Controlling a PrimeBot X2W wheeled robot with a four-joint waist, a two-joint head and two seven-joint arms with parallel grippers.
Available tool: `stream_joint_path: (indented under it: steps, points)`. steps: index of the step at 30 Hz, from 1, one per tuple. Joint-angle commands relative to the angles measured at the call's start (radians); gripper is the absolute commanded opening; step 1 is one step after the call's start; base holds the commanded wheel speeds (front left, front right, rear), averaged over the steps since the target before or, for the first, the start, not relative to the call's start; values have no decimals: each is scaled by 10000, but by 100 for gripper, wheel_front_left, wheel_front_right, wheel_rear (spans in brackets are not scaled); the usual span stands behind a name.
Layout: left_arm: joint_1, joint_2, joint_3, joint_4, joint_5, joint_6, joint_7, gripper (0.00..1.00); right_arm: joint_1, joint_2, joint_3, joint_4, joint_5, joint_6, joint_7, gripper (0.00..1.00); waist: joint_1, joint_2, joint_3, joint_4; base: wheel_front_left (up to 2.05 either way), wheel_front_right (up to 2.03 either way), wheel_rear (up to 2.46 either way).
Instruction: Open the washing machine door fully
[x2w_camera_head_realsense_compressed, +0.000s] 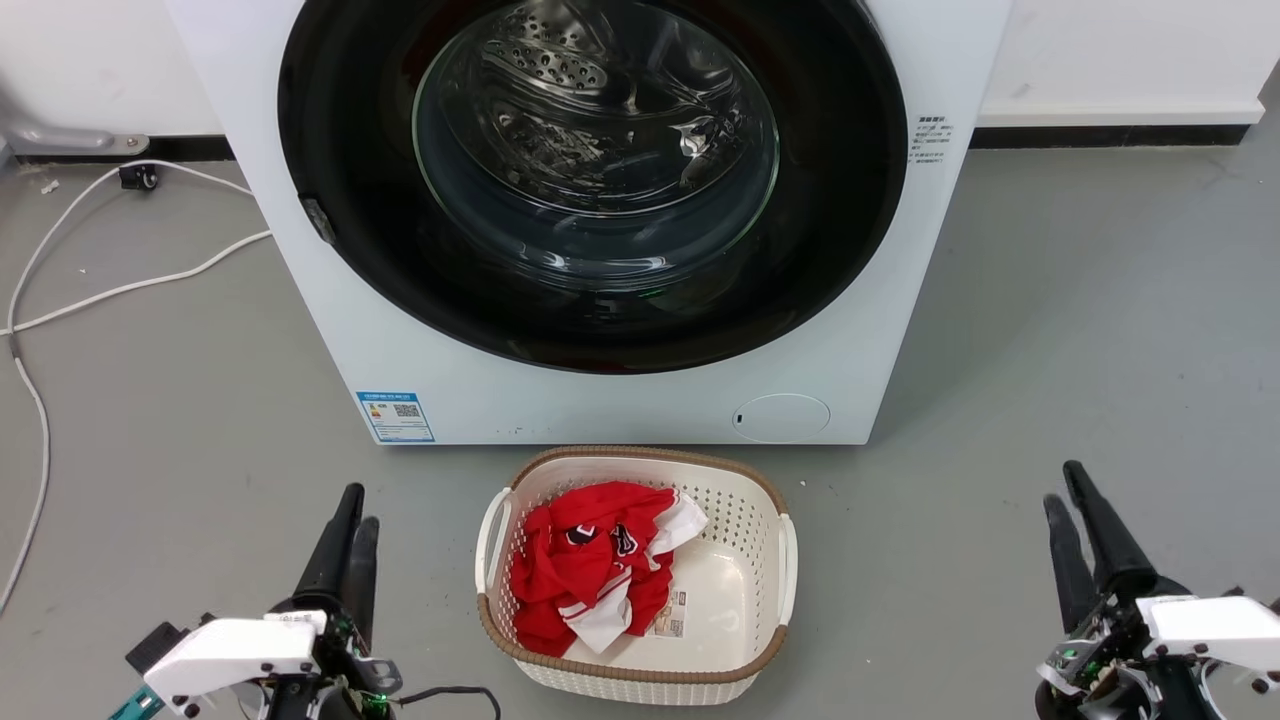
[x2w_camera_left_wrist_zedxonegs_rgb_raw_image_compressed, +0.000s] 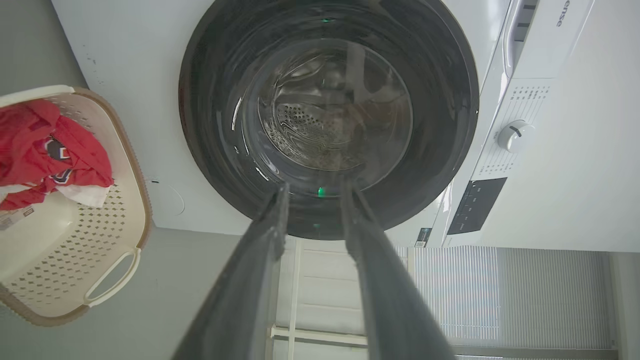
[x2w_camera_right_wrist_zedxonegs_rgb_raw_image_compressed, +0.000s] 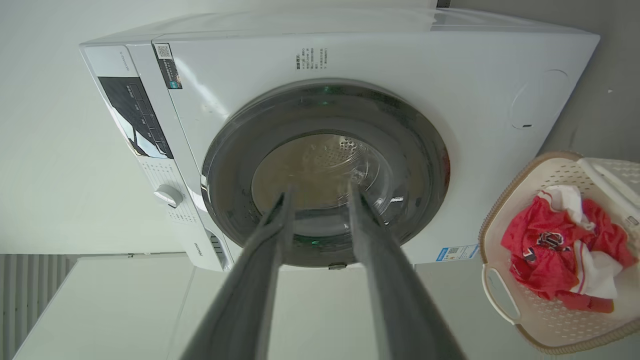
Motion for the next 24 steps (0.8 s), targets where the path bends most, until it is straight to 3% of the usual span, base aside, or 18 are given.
stream_joint_path:
  steps: [1,12,24]
  points:
    - [-217,25,-79,-168,37,-8,-99,100,-173,-15,27,-202,-46,0,-78,100,0,0,2,-1,0,0,0]
    - [-455,25,-372,-459,1050,-12,-651,100,-92,-30,127,-649,-1079,0,-647,100,0,0,14,-1,0,0,0]
    - [-563,25,-681,-1112,3694,210,-1168,100,51,-15,222,-1310,-4256,0,-1166,100,0,0,33,11,0,0,0]
